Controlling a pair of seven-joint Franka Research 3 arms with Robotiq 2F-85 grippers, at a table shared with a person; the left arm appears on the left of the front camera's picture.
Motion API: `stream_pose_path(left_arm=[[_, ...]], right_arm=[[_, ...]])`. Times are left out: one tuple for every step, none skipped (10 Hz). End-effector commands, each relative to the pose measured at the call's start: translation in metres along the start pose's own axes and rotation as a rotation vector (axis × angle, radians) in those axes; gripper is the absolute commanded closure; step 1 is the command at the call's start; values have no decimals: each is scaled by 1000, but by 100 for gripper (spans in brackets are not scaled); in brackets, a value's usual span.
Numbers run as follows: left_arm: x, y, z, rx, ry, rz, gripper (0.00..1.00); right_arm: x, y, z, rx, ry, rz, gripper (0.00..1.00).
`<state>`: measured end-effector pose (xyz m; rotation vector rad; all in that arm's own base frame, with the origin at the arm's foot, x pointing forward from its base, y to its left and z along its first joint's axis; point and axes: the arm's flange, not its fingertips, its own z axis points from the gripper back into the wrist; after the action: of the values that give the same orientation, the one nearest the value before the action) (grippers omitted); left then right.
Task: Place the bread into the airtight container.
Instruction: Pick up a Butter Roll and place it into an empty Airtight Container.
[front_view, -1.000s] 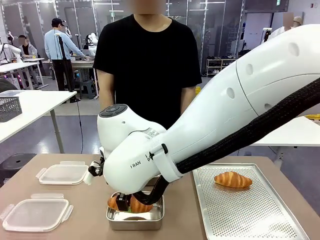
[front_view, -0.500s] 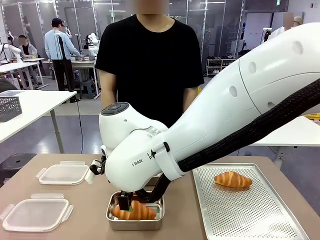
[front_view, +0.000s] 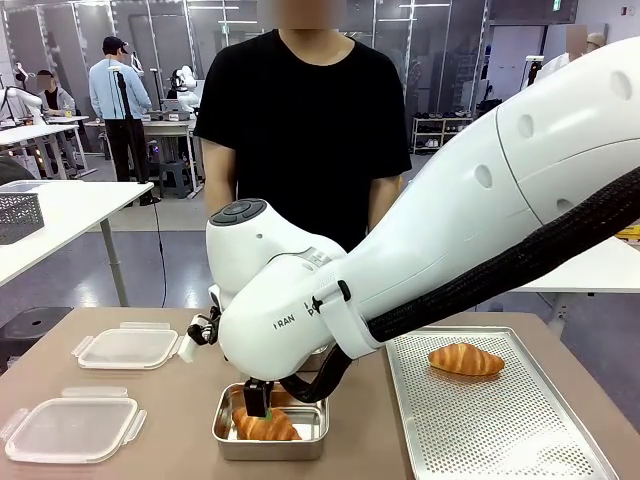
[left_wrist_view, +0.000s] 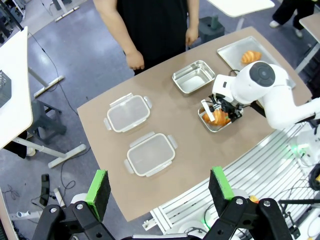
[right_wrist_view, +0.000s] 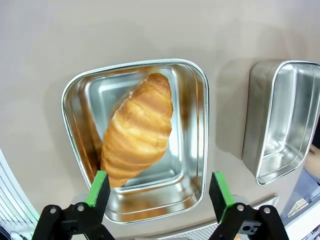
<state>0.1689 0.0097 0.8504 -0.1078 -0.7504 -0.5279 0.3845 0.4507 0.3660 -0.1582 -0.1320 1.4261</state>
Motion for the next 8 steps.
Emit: stream_pose_path(left_arm=[[1, 0, 1, 1, -1, 0, 0], [1, 0, 1, 1, -1, 0, 0], [1, 0, 1, 1, -1, 0, 0], [1, 0, 1, 1, -1, 0, 0], [1, 0, 1, 1, -1, 0, 0], [1, 0, 1, 1, -1, 0, 0], [1, 0, 1, 1, -1, 0, 0], [1, 0, 1, 1, -1, 0, 0]], right_arm=[[1, 1, -2, 1, 2, 5, 0], [1, 1, -2, 1, 2, 5, 0], [1, 1, -2, 1, 2, 5, 0], [1, 1, -2, 1, 2, 5, 0], [1, 1, -2, 1, 2, 5, 0], [1, 1, -2, 1, 2, 5, 0], [1, 1, -2, 1, 2, 5, 0], [1, 1, -2, 1, 2, 5, 0]])
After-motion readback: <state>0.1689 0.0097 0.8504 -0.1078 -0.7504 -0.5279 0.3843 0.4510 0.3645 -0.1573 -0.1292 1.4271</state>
